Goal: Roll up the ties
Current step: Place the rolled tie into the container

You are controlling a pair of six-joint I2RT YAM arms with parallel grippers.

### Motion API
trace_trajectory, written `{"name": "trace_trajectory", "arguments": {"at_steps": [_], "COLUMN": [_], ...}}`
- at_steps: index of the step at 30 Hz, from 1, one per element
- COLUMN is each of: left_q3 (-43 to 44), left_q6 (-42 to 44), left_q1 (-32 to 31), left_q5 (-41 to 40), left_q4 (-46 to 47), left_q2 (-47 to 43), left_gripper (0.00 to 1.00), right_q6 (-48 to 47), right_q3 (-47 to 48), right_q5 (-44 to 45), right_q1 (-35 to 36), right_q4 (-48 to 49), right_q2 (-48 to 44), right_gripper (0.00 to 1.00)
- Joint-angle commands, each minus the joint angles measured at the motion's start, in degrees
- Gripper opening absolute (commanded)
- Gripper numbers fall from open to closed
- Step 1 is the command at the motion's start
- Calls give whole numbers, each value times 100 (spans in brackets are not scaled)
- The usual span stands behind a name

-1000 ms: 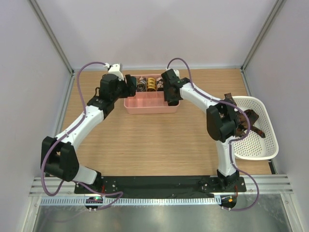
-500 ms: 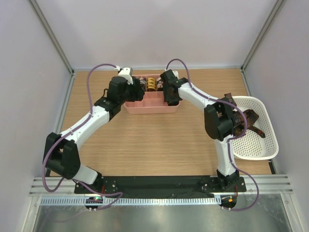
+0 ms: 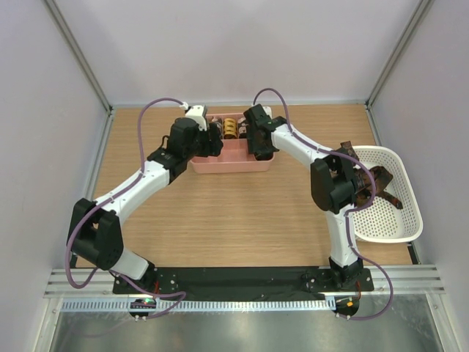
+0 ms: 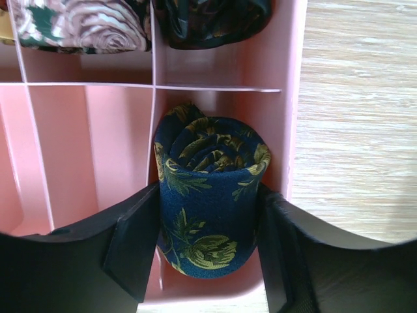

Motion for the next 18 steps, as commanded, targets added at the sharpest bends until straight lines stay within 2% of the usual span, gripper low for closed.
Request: {"name": "trace_trajectory", "arguments": {"at_steps": [1,7,9,13,18], "left_q3": [198,216,233,233,233], "left_q6": [115,133,133,168,195], "left_q1": [-27,-27,-27,-35,-44], "left_q5": [-81,-72,-72,-90,-98], "left_q4": [5,-12,-21,-65,-100], "left_q2": [-15,-50,-50,-59,-103], "left_gripper": [64,64,64,64,64], "right_q6": [-35,-35,-26,-35,-17], "right_q3": [31,84,93,58,-12], "right_q5": [-48,-31,-31,-40,-66], "right_q1": [-126,-117,-117,-117,-126], "right_q4": [-668,-703,-703,-686,-633], "right_q2": [132,97,79,106,290], "right_gripper": [71,76,71,52,44]}}
